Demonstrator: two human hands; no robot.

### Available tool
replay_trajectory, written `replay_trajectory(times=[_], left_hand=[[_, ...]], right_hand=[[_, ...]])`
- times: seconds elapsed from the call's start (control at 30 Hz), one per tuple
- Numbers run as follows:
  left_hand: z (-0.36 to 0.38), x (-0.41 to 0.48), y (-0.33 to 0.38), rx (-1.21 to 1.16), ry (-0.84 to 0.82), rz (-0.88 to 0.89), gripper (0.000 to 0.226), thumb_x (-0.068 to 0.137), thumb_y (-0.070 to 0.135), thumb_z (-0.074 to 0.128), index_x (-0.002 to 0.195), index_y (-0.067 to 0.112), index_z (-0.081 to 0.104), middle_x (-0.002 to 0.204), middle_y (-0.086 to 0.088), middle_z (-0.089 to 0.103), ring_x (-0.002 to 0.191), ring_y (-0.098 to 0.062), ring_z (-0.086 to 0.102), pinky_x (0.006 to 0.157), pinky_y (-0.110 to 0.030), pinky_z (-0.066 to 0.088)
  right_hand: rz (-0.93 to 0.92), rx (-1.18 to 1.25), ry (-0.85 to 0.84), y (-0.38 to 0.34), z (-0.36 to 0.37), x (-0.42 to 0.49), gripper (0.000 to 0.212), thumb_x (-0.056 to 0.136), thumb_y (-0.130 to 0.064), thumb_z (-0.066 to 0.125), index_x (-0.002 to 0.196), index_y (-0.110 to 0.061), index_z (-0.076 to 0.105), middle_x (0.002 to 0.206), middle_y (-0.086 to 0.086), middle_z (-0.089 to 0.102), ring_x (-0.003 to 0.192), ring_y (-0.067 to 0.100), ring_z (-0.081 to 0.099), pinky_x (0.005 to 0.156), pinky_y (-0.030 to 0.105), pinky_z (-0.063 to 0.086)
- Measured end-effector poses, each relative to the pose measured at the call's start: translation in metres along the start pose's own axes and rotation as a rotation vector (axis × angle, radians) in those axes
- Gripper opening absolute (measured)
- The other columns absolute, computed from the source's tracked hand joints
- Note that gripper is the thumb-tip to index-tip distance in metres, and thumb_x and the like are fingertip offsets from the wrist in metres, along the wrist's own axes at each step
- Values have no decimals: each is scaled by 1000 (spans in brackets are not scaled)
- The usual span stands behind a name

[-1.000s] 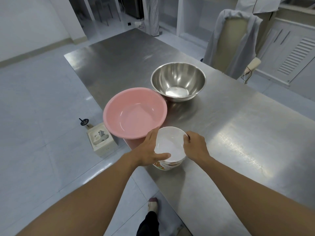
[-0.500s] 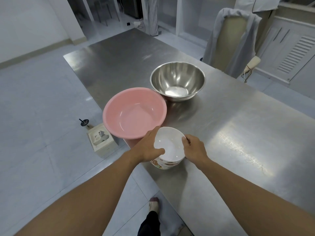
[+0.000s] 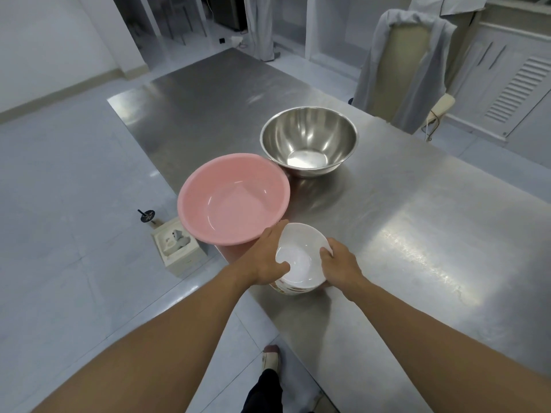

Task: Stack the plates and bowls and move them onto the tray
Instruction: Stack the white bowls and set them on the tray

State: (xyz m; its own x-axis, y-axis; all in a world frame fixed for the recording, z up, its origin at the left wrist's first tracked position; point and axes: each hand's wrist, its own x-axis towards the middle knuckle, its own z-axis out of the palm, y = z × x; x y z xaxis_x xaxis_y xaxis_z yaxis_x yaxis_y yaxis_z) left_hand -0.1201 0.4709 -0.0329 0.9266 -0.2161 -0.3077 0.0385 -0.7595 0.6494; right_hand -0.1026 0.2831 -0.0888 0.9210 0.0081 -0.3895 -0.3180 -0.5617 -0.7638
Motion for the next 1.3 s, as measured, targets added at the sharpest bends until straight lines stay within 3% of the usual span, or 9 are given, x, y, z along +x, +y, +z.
replay_trajectory(times=[0.2, 0.3, 0.4, 0.53, 0.73, 0.9, 1.1, 1.2, 1.3], left_hand=[[6, 23, 30, 31, -48, 45, 92, 79, 22, 65, 151, 31, 10, 149, -3, 32, 136, -21, 33, 101, -25, 31], [10, 38, 51, 49, -101, 89, 96, 77, 23, 65, 152, 33, 7, 151, -3, 30, 137, -23, 32, 104, -31, 35], [18, 54, 79, 84, -136, 199, 89, 79, 15, 65, 152, 22, 14, 151, -2, 31, 138, -20, 30, 100, -25, 30], [34, 78, 109, 127, -216, 314, 90, 78, 18, 65, 150, 28, 12, 148, -1, 33, 137, -21, 33, 99, -25, 31], [61, 104, 159, 161, -367, 436, 94, 75, 27, 64, 149, 40, 8, 148, -2, 32, 136, -26, 36, 109, -43, 40], [94, 113, 200, 208, -468, 563, 95, 86, 23, 62, 154, 33, -4, 155, -3, 23, 137, -25, 35, 100, -27, 31], [138, 104, 251, 251, -566, 745, 94, 88, 22, 58, 155, 30, -7, 155, -5, 22, 135, -23, 37, 100, -24, 31], [163, 90, 277, 278, -604, 844, 94, 89, 22, 57, 155, 27, -9, 155, -5, 19, 129, -23, 42, 100, -24, 35], [193, 72, 305, 303, -640, 929, 92, 90, 24, 57, 155, 26, -9, 155, -3, 15, 118, -23, 48, 95, -24, 40]], right_hand=[[16, 50, 124, 4, -40, -5, 32, 102, -24, 42, 127, -19, 60, 109, -1, 58, 108, 28, 59, 89, 53, 57], [49, 99, 234, 12, -64, -9, 29, 96, -26, 48, 117, -22, 69, 103, 2, 68, 99, 32, 67, 74, 51, 62], [116, 145, 321, 22, -89, -18, 28, 96, -23, 51, 115, -22, 72, 101, 6, 71, 88, 32, 69, 54, 44, 63], [171, 201, 460, 34, -120, -33, 25, 94, -18, 54, 104, -19, 77, 93, 6, 73, 76, 29, 71, 47, 39, 61], [255, 269, 655, 52, -158, -63, 24, 91, -16, 54, 89, -20, 78, 81, 3, 73, 69, 26, 71, 46, 36, 61], [321, 320, 826, 73, -183, -94, 25, 92, -16, 53, 87, -20, 77, 80, 4, 73, 73, 28, 70, 46, 36, 61], [384, 348, 984, 106, -207, -137, 28, 94, -16, 47, 96, -20, 75, 86, 4, 71, 82, 27, 66, 44, 39, 60], [424, 323, 1065, 125, -219, -166, 29, 95, -16, 46, 99, -21, 74, 88, 5, 69, 84, 26, 64, 42, 34, 58], [457, 340, 1141, 149, -230, -198, 33, 97, -18, 45, 114, -29, 70, 99, 1, 70, 98, 29, 63, 62, 35, 59]])
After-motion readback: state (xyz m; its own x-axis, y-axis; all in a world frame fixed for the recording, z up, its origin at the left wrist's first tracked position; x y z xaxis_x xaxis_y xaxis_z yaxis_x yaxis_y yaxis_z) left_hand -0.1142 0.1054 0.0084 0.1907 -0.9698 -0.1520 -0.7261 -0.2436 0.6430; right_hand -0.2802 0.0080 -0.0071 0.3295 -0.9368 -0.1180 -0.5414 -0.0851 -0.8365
